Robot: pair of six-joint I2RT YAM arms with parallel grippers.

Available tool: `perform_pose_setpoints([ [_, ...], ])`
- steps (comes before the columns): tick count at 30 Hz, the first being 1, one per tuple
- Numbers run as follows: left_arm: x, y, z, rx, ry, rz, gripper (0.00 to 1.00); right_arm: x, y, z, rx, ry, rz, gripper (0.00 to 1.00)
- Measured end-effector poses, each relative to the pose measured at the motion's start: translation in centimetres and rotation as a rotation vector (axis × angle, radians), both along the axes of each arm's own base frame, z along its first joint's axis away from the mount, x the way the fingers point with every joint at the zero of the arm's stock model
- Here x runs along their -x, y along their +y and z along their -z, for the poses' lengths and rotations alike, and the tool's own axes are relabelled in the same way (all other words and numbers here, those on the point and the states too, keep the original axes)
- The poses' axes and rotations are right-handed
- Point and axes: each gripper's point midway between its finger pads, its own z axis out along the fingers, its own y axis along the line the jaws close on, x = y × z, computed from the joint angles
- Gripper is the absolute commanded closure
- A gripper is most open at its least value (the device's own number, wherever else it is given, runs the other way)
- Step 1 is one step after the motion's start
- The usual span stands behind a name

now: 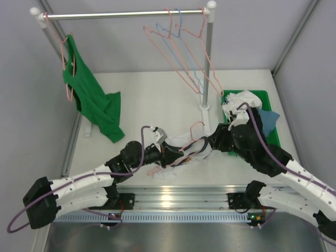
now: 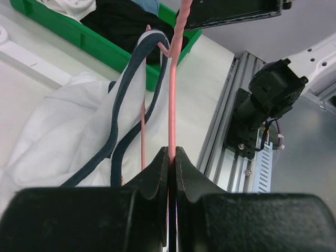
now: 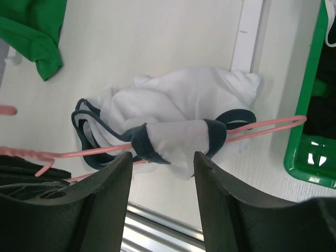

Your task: Place the tank top on the hanger

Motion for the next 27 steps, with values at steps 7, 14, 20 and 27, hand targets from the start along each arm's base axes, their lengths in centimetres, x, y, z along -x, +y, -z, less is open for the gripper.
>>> perform_pose_setpoints([
  [7,-0.7,-0.9,1.7,-0.02,0.054,-0.014,1.0,0.7,-0.3,-1.7,-0.095,-0.128,-0.048,0.45],
  [14,-1.1,-1.7,2.8,-0.023,0.084,-0.015,1.0,0.3,2.5,-1.1,-0.023,-0.155,-0.15,0.43],
  [20,-1.3,-2.0,3.6,-0.035,0.105,-0.016,1.0,0.2,4.3,0.1,0.046,-0.163,-0.205,0.42],
  [27,-1.2,-2.2,3.5,-0.035,0.105,-0.008,1.0,-0.5,5.6,0.9,0.118,-0.178,-0.212,0.43],
])
